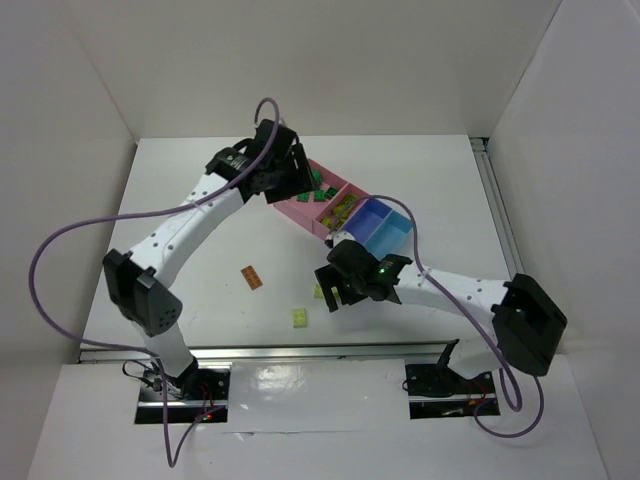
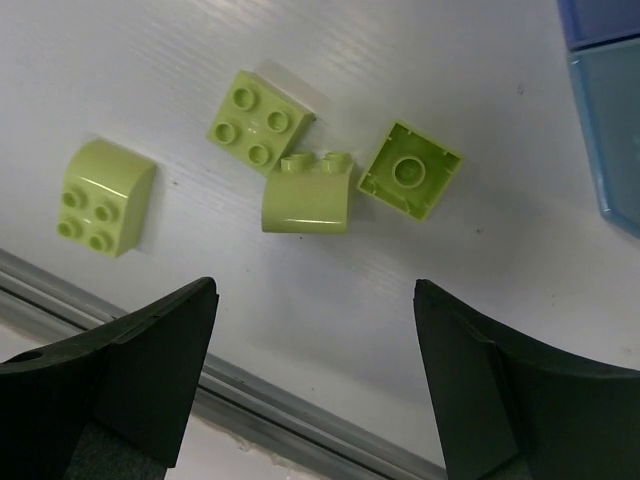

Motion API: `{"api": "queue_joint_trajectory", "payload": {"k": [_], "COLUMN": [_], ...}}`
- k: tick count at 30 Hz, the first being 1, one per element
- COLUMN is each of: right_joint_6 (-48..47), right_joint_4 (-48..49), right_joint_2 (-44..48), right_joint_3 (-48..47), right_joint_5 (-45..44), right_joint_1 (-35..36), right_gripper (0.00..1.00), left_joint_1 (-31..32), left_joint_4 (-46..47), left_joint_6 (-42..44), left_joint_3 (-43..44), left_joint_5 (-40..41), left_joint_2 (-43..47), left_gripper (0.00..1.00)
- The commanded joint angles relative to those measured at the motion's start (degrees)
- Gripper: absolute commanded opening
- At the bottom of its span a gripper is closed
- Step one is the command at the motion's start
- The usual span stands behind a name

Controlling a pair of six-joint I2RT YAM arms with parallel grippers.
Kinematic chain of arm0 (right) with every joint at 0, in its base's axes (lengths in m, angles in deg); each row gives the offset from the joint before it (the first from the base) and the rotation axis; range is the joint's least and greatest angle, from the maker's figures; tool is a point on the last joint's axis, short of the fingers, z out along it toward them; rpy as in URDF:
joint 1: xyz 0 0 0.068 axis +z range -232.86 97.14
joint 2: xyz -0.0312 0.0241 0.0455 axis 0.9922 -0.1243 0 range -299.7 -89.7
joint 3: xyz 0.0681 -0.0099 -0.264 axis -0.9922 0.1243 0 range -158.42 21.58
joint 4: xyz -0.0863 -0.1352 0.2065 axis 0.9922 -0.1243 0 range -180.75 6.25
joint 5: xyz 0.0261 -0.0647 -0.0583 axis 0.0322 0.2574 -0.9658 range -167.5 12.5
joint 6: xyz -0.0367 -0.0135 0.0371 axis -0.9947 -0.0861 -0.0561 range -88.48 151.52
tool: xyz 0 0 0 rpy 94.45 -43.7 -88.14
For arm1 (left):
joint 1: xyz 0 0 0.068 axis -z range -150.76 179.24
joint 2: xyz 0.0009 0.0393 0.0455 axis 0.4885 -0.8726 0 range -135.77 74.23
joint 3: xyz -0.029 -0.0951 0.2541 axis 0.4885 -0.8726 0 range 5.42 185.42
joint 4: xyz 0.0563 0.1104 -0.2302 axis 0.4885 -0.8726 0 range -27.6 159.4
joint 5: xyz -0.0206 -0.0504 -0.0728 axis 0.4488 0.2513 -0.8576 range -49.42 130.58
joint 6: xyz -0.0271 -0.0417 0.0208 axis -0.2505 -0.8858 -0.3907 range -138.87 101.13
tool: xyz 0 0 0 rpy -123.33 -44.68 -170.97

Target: Sort the legos into containers by color

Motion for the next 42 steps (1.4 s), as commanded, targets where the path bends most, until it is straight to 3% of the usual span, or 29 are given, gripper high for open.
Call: {"api": "queue_joint_trajectory", "payload": {"k": [1,6,12,16,17,24,32,37,40,42], "right_joint_6": [-2.85,-2.85,-2.85,-2.15,-2.15,-1.62,0.58,1.9,1.9,1.9], "right_joint_4": [4.48,6.59,7.91,7.39,7.39,5.11,0.62,1.15,2.54,3.17], "right_joint_2": [-2.79,-6.92,-9.91,-12.73,-12.73,-12.21,-2.19,-4.37,-7.01,-9.03], "right_joint_3": [-2.59,-3.74,-5.5,-7.42,-7.43,-8.57,-10.59,-14.36,-17.62,-18.67], "right_joint_5": [1.92,0.44,-1.5,-3.52,-3.53,-6.77,-17.22,-20.84,-20.84,-20.84], "right_joint_1": [0.77,1.39,1.39,2.0,2.0,2.0,2.0,-5.1,-9.68,-11.35], "right_gripper": [0.86,0.76,0.7,0.44,0.43,0.37,0.38,0.39,0.39,0.39], "left_joint_1": [-2.05,-4.34,-4.34,-4.34,-4.34,-4.34,-6.97,-8.82,-8.82,-8.82], "left_joint_4": [0.09,0.79,1.32,1.32,1.84,1.84,1.84,1.32,1.32,1.84], "left_joint_6": [0.57,0.57,0.04,0.04,0.04,0.04,1.1,-1.72,-3.29,-3.3], "left_joint_3": [-7.38,-13.98,-15.92,-16.45,-16.45,-16.98,-18.82,-26.02,-32.69,-36.74], "left_joint_5": [2.77,2.08,-0.03,-0.03,-0.03,0.49,-0.46,-1.0,-2.31,-3.45], "left_joint_2": [5.45,8.46,8.46,7.94,7.94,8.46,8.46,11.8,13.56,14.08], "left_gripper": [0.72,0.72,0.71,0.71,0.71,0.71,0.71,0.72,0.84,0.86]}}
